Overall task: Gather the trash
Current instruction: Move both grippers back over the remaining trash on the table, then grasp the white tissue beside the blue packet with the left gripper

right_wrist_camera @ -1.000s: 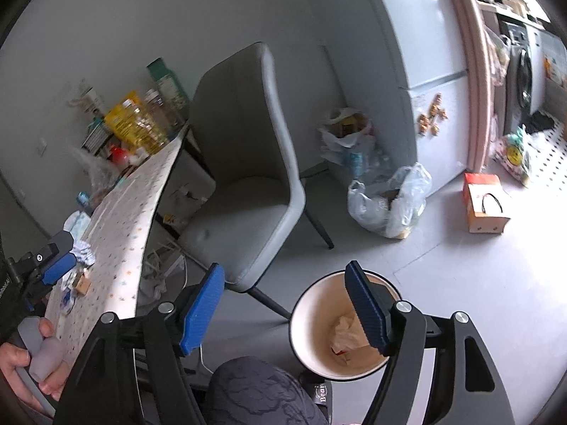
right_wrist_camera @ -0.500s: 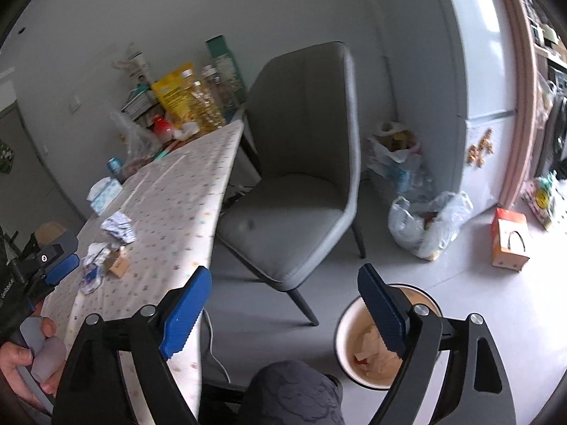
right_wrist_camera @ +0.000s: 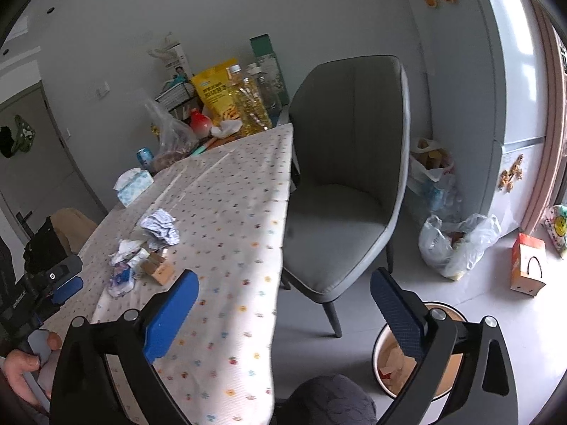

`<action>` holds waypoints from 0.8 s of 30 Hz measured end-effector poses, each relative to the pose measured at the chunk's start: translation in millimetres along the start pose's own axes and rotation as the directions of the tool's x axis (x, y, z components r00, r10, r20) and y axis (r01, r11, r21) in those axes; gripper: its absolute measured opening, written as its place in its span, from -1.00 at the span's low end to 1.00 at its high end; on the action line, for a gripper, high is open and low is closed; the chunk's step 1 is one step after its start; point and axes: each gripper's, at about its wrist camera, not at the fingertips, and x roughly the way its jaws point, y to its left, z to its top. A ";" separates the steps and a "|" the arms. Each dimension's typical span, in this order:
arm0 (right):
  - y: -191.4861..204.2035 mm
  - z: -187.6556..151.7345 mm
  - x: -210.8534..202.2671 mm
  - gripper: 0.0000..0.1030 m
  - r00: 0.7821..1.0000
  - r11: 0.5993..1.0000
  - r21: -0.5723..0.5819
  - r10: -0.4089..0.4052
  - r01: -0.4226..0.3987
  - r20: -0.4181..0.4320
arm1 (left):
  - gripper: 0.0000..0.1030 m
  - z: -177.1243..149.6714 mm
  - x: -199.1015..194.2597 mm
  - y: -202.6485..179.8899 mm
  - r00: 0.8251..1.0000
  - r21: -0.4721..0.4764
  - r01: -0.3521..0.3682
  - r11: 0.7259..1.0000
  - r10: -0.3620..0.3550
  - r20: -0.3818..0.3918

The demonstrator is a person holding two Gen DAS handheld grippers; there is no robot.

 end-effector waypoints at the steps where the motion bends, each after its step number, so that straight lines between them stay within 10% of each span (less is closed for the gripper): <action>1: 3.2 -0.3 1.3 0.85 1.000 1.000 -0.004 0.004 -0.004 -0.002 | 0.88 1.3 -0.8 4.8 1.000 -0.005 -0.006 1.000 0.006 0.001; 10: 28.3 2.6 13.4 0.85 0.998 0.998 -0.038 0.057 -0.057 -0.019 | 0.45 11.8 2.1 38.7 0.998 -0.043 -0.068 0.997 0.068 -0.018; 24: 44.6 10.7 38.9 0.70 0.990 0.993 -0.040 0.112 -0.115 -0.080 | 0.32 41.7 58.4 81.6 0.985 -0.107 -0.158 0.982 0.148 -0.092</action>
